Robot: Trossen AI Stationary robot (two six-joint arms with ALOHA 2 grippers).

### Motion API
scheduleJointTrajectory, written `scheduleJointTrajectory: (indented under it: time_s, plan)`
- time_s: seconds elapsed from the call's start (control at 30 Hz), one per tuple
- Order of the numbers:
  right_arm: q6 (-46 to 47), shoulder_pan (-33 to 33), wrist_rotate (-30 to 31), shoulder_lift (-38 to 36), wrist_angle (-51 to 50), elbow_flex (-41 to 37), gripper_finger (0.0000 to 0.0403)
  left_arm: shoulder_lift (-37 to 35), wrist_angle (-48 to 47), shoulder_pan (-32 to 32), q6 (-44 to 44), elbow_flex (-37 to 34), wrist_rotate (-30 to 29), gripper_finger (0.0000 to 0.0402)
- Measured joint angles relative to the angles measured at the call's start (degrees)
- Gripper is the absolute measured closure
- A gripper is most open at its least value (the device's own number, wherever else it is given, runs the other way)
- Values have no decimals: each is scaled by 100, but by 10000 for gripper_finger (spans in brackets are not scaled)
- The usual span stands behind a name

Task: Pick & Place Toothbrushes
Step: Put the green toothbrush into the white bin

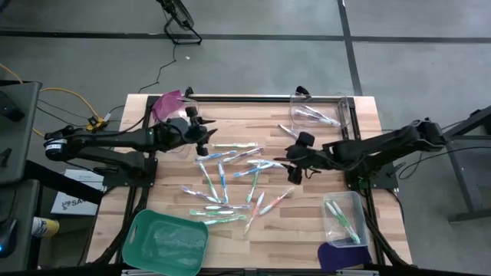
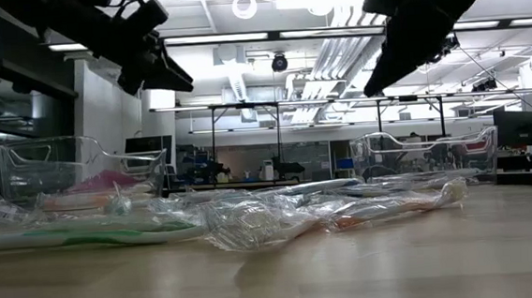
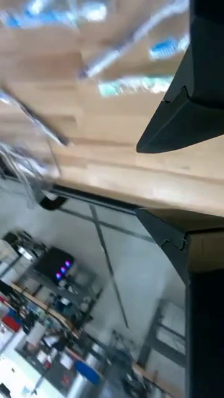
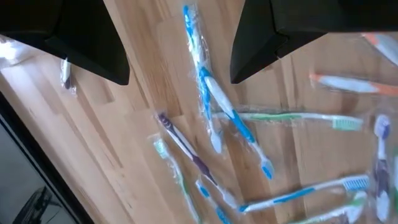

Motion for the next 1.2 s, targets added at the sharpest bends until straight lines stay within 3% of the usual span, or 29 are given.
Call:
scheduleJointTrajectory:
  time_s: [0.17, 0.47, 0.63, 0.73, 1.2]
  plan:
    - [-140, -126, 1, 74, 157, 0, 130, 385, -130, 4, 186, -3, -435, 254]
    - [-146, -231, -28, 55, 270, 0, 130, 1282, -46, 169, 514, 168, 494, 254]
    - [-147, -226, -120, 53, 253, 0, 130, 1633, -395, 545, 265, 365, 1667, 254]
    - [-148, -226, -157, 53, 228, 0, 130, 1833, -421, 659, 256, 372, 2040, 254]
    - [-43, -226, -172, 53, 221, 0, 130, 2642, -663, 938, -80, 761, 2209, 254]
